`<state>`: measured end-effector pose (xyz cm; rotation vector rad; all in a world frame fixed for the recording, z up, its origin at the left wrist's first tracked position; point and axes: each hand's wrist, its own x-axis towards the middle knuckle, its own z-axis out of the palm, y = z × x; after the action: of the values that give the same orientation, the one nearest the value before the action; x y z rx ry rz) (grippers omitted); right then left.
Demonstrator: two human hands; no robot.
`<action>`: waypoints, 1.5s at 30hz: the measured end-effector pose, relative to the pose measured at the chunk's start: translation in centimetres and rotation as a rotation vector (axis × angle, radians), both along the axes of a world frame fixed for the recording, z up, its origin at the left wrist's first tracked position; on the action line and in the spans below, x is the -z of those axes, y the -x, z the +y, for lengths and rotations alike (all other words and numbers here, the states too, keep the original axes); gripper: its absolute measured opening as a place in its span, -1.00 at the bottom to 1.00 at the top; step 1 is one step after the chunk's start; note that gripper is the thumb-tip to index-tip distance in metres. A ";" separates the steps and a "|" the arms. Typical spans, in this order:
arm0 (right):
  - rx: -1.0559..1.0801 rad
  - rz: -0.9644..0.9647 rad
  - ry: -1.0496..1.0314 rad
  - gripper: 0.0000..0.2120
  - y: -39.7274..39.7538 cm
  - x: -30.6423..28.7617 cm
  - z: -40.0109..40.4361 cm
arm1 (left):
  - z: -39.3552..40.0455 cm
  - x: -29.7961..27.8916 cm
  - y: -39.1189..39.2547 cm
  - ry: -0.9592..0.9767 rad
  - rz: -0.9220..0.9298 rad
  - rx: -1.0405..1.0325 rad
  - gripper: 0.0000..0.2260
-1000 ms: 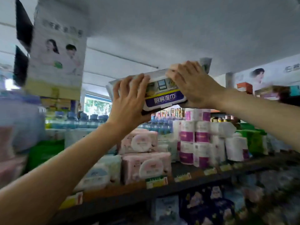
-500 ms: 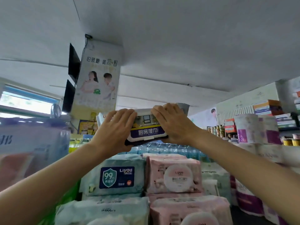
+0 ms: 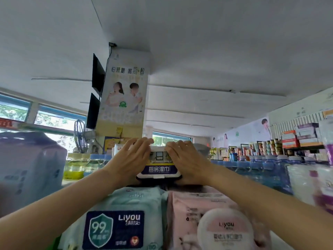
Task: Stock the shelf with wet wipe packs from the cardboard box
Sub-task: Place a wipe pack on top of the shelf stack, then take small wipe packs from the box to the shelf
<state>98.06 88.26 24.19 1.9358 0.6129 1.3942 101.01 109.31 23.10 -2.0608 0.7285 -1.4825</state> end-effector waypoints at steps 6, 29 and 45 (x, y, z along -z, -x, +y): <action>0.117 0.196 -0.022 -0.04 0.3 -0.5 -2.1 | -1.0 -0.8 0.0 -0.072 0.046 0.011 -0.17; 0.828 0.421 -0.496 -0.49 30.7 8.0 2.4 | -3.9 7.8 23.0 0.138 0.566 0.629 -0.65; 1.668 0.779 -1.714 -0.82 91.7 43.5 3.0 | -22.3 41.2 67.4 -1.100 0.797 1.148 -0.64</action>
<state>6.40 91.22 -19.33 2.5359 -2.1762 -0.3784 33.63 87.03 -18.09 -1.1825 2.5657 -0.2163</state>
